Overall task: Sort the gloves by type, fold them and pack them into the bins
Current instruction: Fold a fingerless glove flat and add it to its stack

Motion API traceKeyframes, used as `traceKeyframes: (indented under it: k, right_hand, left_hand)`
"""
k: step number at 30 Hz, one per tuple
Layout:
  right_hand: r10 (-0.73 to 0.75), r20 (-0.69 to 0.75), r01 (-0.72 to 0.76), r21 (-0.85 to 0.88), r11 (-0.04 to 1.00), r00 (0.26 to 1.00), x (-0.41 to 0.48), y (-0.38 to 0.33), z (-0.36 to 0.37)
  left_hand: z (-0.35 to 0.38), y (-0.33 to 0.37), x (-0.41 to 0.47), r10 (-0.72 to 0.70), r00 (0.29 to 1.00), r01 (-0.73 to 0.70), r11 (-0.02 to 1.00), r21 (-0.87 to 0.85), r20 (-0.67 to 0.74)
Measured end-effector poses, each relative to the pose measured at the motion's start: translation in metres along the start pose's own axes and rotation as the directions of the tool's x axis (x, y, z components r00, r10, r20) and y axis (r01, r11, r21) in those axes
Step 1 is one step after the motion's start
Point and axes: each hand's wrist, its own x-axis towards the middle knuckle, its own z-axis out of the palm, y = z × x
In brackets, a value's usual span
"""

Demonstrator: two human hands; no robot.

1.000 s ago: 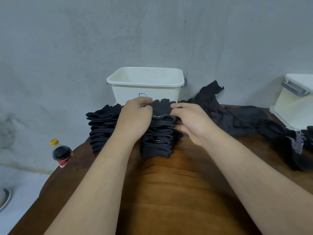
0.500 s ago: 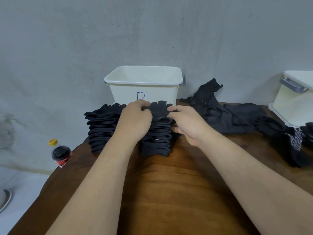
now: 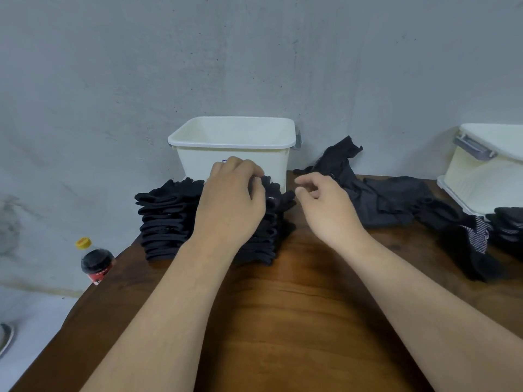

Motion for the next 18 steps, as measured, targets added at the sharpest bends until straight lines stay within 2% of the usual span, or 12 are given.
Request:
traceKeyframes:
  k: [4,7,10,12,15,18]
  right_hand:
    - [-0.127,0.046,0.135,-0.298,0.945,0.991,-0.031,0.042,-0.035]
    - [-0.088,0.187,0.172,-0.502,0.848,0.978,-0.052,0.080,-0.068]
    - [-0.057,0.339,0.230,-0.496,0.837,0.939,-0.084,0.101,-0.104]
    - [-0.102,0.373,0.275,-0.446,0.852,0.922,-0.112,0.106,-0.127]
    - [-0.120,0.385,0.310,-0.483,0.819,0.915,-0.135,0.113,-0.149]
    - [-0.086,0.240,0.195,-0.483,0.853,0.967,-0.120,0.123,-0.159]
  left_hand:
    - [0.014,0.026,-0.014,0.173,0.984,-0.173,0.985,-0.007,0.028]
    - [0.028,0.043,-0.028,0.311,0.948,-0.310,0.950,-0.027,0.068]
    - [0.044,0.054,-0.042,0.402,0.901,-0.394,0.916,-0.076,0.163]
    - [0.055,0.057,-0.050,0.415,0.878,-0.397,0.910,-0.120,0.240]
    - [0.072,0.056,-0.057,0.389,0.855,-0.356,0.921,-0.158,0.344]
    - [0.086,0.059,-0.058,0.285,0.868,-0.235,0.957,-0.170,0.406]
